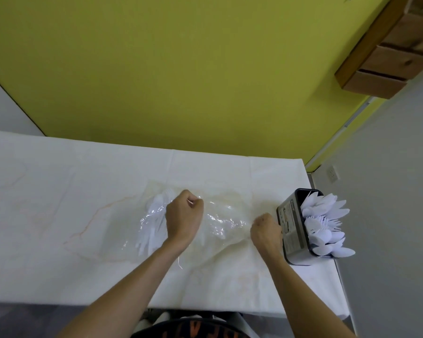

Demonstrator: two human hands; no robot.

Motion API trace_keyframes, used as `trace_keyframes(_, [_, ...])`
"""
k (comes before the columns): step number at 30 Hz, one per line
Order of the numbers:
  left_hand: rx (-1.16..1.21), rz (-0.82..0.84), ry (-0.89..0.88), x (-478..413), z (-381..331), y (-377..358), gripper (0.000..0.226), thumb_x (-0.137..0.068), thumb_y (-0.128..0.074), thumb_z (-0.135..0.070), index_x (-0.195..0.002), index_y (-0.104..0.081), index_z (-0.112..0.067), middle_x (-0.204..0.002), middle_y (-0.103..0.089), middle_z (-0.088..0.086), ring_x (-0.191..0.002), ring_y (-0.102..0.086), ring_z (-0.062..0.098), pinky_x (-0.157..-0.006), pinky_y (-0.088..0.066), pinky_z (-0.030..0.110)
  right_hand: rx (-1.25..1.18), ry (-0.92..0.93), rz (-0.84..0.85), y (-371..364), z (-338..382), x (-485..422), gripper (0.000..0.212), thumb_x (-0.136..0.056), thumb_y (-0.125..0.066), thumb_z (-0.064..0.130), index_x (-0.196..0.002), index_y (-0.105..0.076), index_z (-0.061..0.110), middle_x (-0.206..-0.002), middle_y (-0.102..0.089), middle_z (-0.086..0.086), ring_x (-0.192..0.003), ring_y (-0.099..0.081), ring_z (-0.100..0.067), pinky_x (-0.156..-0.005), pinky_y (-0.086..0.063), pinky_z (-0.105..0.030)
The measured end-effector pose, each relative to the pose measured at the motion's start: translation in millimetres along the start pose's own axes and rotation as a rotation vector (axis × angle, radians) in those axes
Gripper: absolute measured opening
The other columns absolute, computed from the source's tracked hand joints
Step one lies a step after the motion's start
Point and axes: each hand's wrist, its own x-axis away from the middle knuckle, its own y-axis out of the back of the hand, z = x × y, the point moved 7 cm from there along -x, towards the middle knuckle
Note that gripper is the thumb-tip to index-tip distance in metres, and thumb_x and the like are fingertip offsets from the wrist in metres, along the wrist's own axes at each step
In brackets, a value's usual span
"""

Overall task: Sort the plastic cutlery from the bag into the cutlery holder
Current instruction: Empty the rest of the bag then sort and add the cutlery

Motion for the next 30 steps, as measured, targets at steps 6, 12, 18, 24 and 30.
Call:
trace_keyframes(6, [0.039, 0.263, 0.093, -1, -11, -21, 0.023, -0.077, -0.059, -0.036, -0.071, -0.059, -0.014, -0.061, -0.07, 0.0, -0.062, -0.071, 0.014, -0.075, -0.056, 0.032, -0.459, 0.481, 0.135, 22, 61, 58, 0.024, -0.089, -0.062, 0.046, -0.102, -0.06, 0.026, -0.096, -0.069, 0.009, -0.082, -0.067, -0.01, -0.073, -0.055, -0.03])
trace_keyframes(12, [0.184, 0.233, 0.272, -44, 31, -12, 0.046, -0.077, -0.057, -0.057, -0.085, -0.066, -0.013, -0.089, -0.067, 0.004, -0.082, -0.061, 0.029, -0.082, -0.05, 0.034, -0.267, 0.26, 0.347, -1, 12, 38, 0.01, -0.088, -0.055, 0.015, -0.091, -0.061, 0.022, -0.085, -0.074, 0.001, -0.07, -0.072, -0.016, -0.074, -0.059, -0.047])
trace_keyframes(18, [-0.392, -0.011, 0.54, -61, 140, 40, 0.05, -0.094, -0.053, -0.034, -0.127, -0.039, 0.001, -0.133, -0.041, 0.021, -0.125, -0.036, 0.04, -0.096, -0.038, 0.047, -0.575, 0.037, 0.455, -9, 4, 29, 0.013, -0.1, -0.051, 0.019, -0.109, -0.059, 0.015, -0.088, -0.076, -0.012, -0.078, -0.075, -0.027, -0.069, -0.061, -0.033])
trace_keyframes(24, [-0.277, 0.017, 0.333, -77, 144, 53, 0.031, -0.088, -0.049, -0.029, -0.091, -0.06, 0.0, -0.095, -0.065, 0.022, -0.089, -0.061, 0.04, -0.075, -0.049, 0.038, -1.076, -0.114, 0.562, -20, -9, 20, 0.02, -0.096, -0.054, 0.016, -0.108, -0.063, 0.003, -0.122, -0.068, -0.009, -0.113, -0.064, -0.028, -0.093, -0.052, -0.041])
trace_keyframes(30, [0.044, -0.068, 0.136, -60, 68, 95, 0.012, -0.084, -0.054, -0.032, -0.083, -0.056, -0.02, -0.087, -0.069, 0.002, -0.083, -0.063, 0.025, -0.065, -0.044, 0.033, -1.376, -0.357, 0.63, -35, -38, 15, 0.02, -0.084, -0.048, 0.014, -0.081, -0.063, 0.001, -0.125, -0.066, -0.016, -0.12, -0.058, -0.035, -0.095, -0.05, -0.047])
